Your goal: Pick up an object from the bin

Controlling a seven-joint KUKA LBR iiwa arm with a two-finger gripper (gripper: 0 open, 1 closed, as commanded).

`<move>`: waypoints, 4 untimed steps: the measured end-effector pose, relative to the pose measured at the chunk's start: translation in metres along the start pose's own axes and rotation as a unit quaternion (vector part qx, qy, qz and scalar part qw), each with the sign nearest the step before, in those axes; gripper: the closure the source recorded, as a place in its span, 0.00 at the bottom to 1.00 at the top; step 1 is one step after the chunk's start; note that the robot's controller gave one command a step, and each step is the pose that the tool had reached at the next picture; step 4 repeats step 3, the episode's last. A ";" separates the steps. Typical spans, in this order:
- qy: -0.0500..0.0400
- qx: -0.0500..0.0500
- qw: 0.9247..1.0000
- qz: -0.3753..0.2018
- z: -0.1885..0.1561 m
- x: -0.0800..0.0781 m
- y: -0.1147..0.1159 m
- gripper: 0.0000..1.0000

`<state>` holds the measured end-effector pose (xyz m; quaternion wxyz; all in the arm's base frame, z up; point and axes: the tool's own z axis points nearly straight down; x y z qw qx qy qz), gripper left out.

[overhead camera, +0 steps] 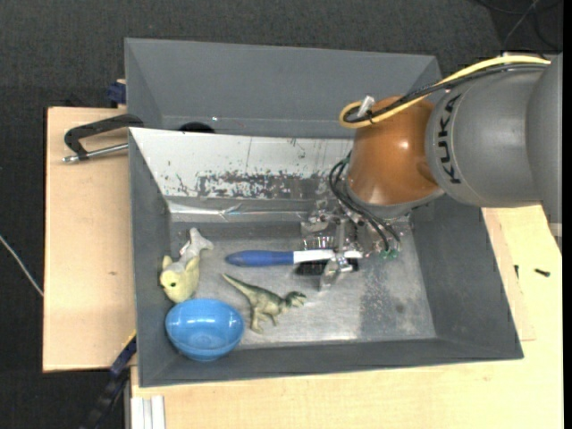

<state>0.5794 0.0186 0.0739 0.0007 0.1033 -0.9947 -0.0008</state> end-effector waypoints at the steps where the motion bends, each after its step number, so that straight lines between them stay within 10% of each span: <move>1: 0.000 0.000 1.000 0.000 -0.002 -0.001 0.001 0.00; 2: -0.006 0.000 1.000 0.000 -0.004 -0.004 0.002 1.00; 3: -0.008 0.001 1.000 0.000 -0.085 -0.007 0.002 1.00; 4: -0.008 0.001 1.000 0.000 -0.085 -0.007 0.002 1.00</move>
Offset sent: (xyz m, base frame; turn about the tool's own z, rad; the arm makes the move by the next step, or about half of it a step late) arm 0.0000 0.0000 0.0000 0.0000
